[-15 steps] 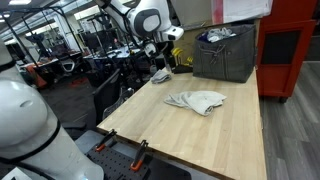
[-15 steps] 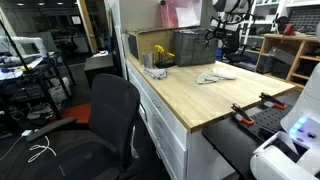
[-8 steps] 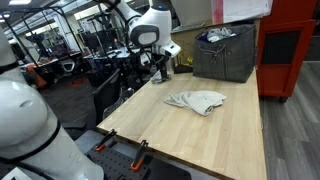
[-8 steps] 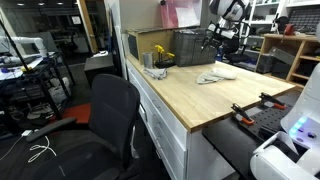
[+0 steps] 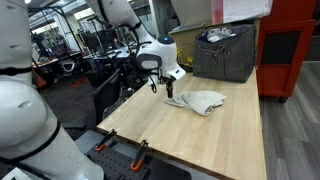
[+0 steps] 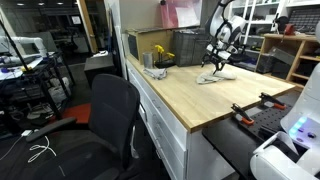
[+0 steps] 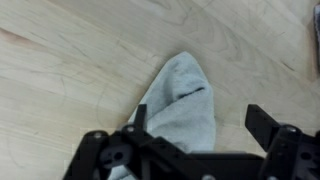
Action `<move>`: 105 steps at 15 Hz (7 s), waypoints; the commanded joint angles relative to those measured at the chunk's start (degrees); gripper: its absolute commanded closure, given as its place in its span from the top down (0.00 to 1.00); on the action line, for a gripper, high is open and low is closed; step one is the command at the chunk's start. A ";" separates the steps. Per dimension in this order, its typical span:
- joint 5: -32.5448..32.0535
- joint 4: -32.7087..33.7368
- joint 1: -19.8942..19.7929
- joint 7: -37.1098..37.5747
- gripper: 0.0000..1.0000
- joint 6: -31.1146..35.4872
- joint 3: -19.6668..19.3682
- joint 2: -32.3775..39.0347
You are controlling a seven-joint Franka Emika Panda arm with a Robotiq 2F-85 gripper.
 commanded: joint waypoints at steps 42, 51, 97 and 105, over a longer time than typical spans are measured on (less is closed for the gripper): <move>0.48 -4.28 -6.17 -2.48 0.01 0.92 3.64 -10.91; -13.69 -9.99 -6.25 1.03 0.01 2.46 -0.06 -24.25; -31.71 -19.18 9.13 -1.25 1.00 5.24 -9.41 -34.11; -23.77 -16.47 8.21 -4.03 1.00 -5.67 -13.94 -24.13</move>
